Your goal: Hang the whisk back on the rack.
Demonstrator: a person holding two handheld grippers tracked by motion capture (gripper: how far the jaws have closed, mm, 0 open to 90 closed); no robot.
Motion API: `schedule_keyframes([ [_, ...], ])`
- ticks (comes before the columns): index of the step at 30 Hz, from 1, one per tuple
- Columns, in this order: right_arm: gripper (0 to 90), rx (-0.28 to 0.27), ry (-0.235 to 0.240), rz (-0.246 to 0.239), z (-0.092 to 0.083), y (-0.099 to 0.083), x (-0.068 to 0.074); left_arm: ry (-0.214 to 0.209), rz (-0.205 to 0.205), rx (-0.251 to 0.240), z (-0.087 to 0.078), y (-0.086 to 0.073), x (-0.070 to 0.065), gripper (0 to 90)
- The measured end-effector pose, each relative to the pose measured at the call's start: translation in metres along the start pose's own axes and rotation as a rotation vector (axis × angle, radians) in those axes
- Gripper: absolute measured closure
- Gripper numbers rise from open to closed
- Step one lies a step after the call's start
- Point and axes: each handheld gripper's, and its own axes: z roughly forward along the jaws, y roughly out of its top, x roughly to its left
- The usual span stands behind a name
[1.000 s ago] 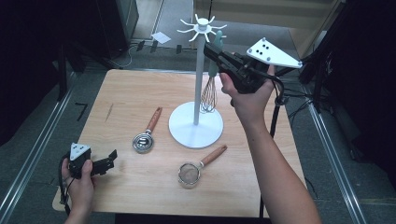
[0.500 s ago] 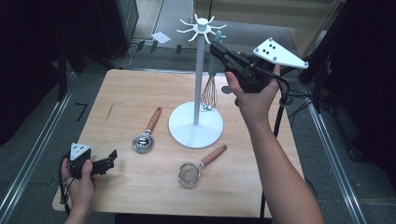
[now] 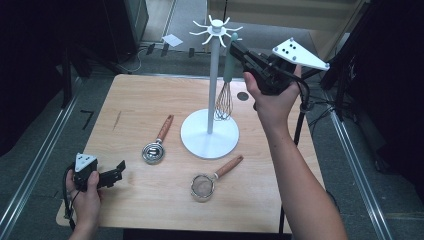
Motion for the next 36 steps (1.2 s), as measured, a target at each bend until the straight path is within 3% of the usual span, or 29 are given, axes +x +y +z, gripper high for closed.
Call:
schedule_keyframes([
  [7,90.0,0.008,-0.005,-0.019,0.006,0.0,0.003,-0.001,-0.001,-0.003,0.0,0.0,0.0,0.0],
  [32,90.0,0.007,-0.047,0.035,0.006,-0.001,-0.018,-0.003,0.001,-0.006,0.0,0.0,0.0,0.0],
  [36,90.0,0.013,-0.031,0.032,0.005,-0.002,-0.019,-0.003,-0.001,-0.009,0.0,0.0,0.0,0.0],
])
